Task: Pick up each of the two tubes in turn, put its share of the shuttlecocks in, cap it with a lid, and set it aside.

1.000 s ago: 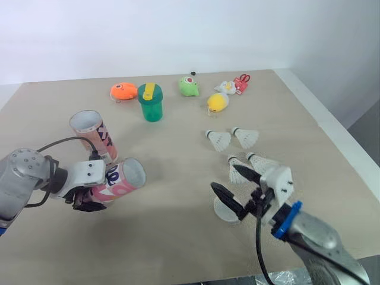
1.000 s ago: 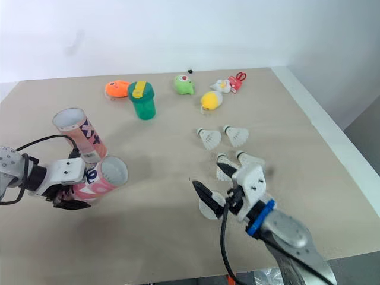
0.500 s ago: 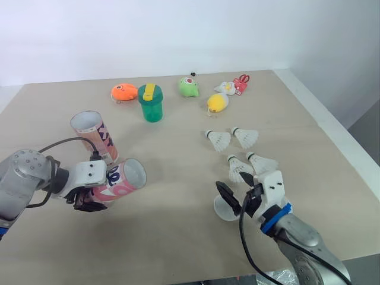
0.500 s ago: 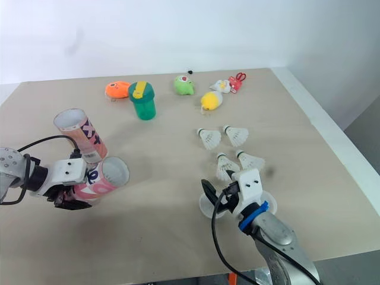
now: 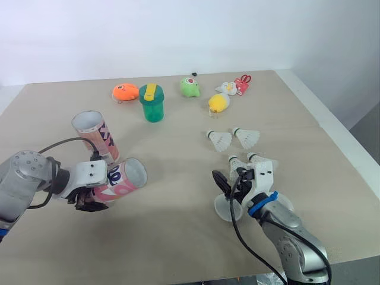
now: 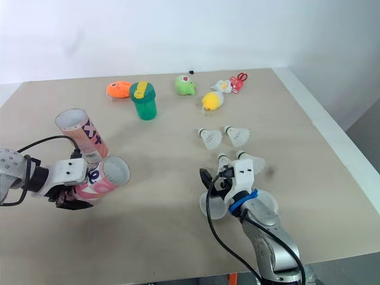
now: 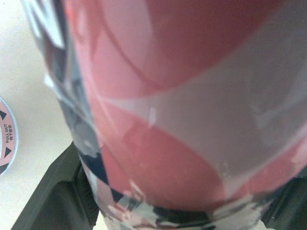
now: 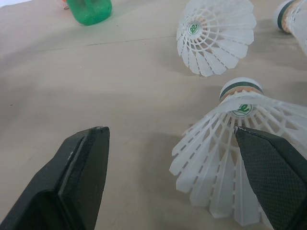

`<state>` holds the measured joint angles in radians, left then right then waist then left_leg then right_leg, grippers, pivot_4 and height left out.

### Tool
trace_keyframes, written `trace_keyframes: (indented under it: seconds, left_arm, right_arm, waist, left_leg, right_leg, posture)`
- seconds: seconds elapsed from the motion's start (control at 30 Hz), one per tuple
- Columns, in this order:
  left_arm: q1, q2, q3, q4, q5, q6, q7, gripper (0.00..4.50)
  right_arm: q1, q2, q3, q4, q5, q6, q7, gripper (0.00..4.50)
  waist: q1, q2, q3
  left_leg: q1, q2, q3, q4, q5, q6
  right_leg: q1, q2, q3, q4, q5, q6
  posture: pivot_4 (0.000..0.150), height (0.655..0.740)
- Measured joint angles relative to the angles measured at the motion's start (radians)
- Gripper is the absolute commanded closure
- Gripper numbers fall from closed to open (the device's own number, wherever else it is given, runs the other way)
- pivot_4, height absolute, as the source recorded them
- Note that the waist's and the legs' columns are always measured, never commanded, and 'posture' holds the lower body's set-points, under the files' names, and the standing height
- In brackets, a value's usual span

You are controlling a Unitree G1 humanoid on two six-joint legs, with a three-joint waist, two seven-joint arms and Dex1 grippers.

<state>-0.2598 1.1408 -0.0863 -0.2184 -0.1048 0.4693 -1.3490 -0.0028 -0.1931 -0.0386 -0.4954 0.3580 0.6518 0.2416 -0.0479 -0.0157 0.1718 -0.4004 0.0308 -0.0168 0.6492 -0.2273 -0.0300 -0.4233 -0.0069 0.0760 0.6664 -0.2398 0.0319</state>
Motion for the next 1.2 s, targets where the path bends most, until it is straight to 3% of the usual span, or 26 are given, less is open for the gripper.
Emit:
trace_keyframes:
  seconds: [0.4, 0.53, 0.57, 0.63, 0.67, 0.73, 0.77, 1.0, 1.2]
  left_arm:
    - [-0.002, -0.001, -0.002, -0.001, -0.011, 0.017, 0.009, 0.83]
    - [-0.006, -0.001, -0.005, 0.000, -0.011, 0.017, 0.009, 0.83]
    - [-0.007, -0.001, -0.006, 0.000, -0.011, 0.017, 0.009, 0.83]
    - [-0.010, -0.001, -0.010, 0.002, -0.011, 0.017, 0.008, 0.83]
    - [-0.013, -0.001, -0.013, 0.002, -0.011, 0.017, 0.008, 0.83]
    - [-0.015, -0.001, -0.015, 0.003, -0.011, 0.017, 0.008, 0.83]
    - [-0.016, -0.001, -0.016, 0.003, -0.011, 0.017, 0.008, 0.83]
    - [-0.020, -0.001, -0.020, 0.006, -0.011, 0.016, 0.007, 0.83]
    - [-0.031, -0.003, -0.029, 0.016, -0.011, 0.016, 0.006, 0.83]
  right_arm:
    - [-0.041, 0.049, -0.010, 0.067, 0.000, -0.032, -0.037, 0.05]
    - [-0.041, 0.050, -0.010, 0.069, 0.000, -0.038, -0.043, 1.25]
    - [-0.041, 0.049, -0.009, 0.069, 0.000, -0.038, -0.043, 1.93]
    - [-0.040, 0.049, -0.008, 0.068, 0.001, -0.038, -0.041, 2.87]
    - [-0.039, 0.049, -0.008, 0.069, 0.001, -0.038, -0.041, 3.07]
    - [-0.037, 0.049, -0.008, 0.068, 0.001, -0.038, -0.039, 4.25]
    - [-0.036, 0.049, -0.008, 0.068, 0.002, -0.038, -0.038, 4.45]
    - [0.000, 0.032, -0.004, 0.044, 0.043, -0.033, 0.005, 4.45]
    - [-0.044, -0.149, 0.075, -0.062, 0.126, -0.027, 0.238, 4.45]
  waist:
    - [0.000, 0.001, 0.000]
    - [0.000, 0.001, 0.000]
    - [0.000, 0.001, 0.000]
    - [0.001, 0.001, 0.000]
    - [0.001, 0.001, 0.000]
    - [0.001, 0.001, 0.000]
    - [0.001, 0.001, 0.000]
    - [0.002, 0.001, -0.001]
    - [0.002, 0.002, 0.000]
  left_leg:
    - [0.000, 0.000, 0.000, 0.000, 0.000, 0.000]
    - [0.000, 0.000, 0.000, 0.000, 0.000, 0.000]
    - [0.000, 0.000, 0.000, 0.000, 0.000, 0.000]
    - [0.000, -0.001, -0.001, 0.000, 0.000, 0.000]
    - [0.000, -0.001, -0.001, 0.000, 0.000, 0.000]
    - [0.000, -0.001, -0.001, 0.000, 0.000, 0.000]
    - [0.000, -0.001, -0.001, 0.000, 0.000, 0.000]
    - [0.000, -0.001, -0.001, 0.000, 0.000, 0.000]
    - [0.000, -0.001, -0.001, 0.001, 0.000, 0.001]
  right_leg:
    - [0.000, 0.000, 0.000, 0.000, 0.000, 0.000]
    - [0.000, 0.000, 0.000, 0.000, 0.000, 0.000]
    - [0.000, 0.000, 0.000, 0.000, 0.000, 0.000]
    - [0.000, 0.000, 0.000, 0.000, 0.000, 0.000]
    - [0.000, 0.000, 0.000, 0.000, 0.000, 0.000]
    - [0.001, 0.000, 0.000, 0.000, 0.000, 0.000]
    - [0.001, 0.000, 0.000, 0.000, 0.000, 0.000]
    - [0.001, 0.000, 0.000, 0.000, 0.000, 0.000]
    - [0.001, 0.000, 0.001, 0.000, 0.001, 0.001]
  posture:
    - [0.150, 0.7400]
    - [0.150, 0.7400]
    - [0.150, 0.7400]
    - [0.150, 0.7400]
    - [0.150, 0.7400]
    - [0.150, 0.7400]
    - [0.150, 0.7400]
    - [0.150, 0.7400]
    - [0.150, 0.7400]
